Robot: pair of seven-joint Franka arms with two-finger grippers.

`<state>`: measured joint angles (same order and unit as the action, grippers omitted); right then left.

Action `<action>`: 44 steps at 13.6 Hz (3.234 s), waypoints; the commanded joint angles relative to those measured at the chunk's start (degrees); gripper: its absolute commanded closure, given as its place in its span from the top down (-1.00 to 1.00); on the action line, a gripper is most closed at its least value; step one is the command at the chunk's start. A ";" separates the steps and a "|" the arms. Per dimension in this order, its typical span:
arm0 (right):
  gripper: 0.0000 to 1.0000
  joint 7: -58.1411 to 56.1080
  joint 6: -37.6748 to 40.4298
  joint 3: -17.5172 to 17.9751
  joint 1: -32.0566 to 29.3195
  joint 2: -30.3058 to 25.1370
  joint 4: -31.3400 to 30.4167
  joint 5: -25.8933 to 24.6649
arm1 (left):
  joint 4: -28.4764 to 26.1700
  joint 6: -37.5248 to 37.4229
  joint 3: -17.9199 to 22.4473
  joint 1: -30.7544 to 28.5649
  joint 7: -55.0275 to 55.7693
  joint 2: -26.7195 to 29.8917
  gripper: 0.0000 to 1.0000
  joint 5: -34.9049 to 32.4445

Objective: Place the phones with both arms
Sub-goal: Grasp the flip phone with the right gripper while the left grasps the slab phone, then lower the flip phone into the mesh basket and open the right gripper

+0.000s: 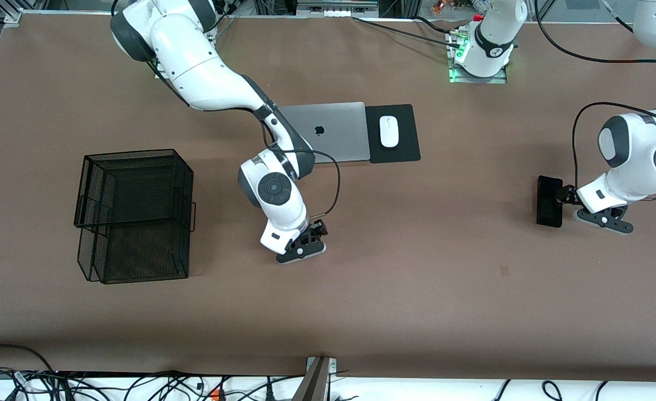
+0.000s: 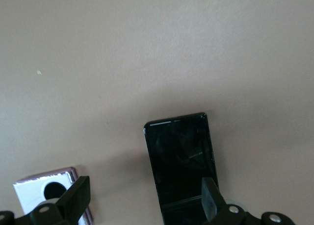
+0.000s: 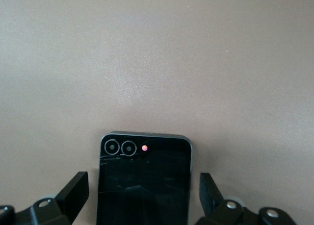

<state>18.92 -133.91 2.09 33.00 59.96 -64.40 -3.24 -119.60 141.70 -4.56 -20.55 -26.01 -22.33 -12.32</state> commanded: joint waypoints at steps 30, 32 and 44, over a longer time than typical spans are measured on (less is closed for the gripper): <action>-1.00 -12.49 29.96 -15.43 -18.50 -43.68 -35.40 0.25 | -10.74 19.14 -1.07 -2.39 12.48 -3.95 1.00 0.54; -1.00 -14.16 25.38 -17.37 -18.50 -46.77 -42.36 0.42 | -11.88 20.80 -1.07 -3.00 12.21 -3.95 1.00 0.36; -1.00 -19.88 11.30 -20.81 -18.76 -43.53 -48.19 3.85 | -12.94 22.30 -0.98 -3.54 11.60 -4.48 -0.06 0.10</action>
<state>0.10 -121.44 -18.38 14.08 16.59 -112.35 -0.39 -131.77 163.49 -5.37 -23.34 -13.50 -25.92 -12.32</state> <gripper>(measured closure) 0.203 0.185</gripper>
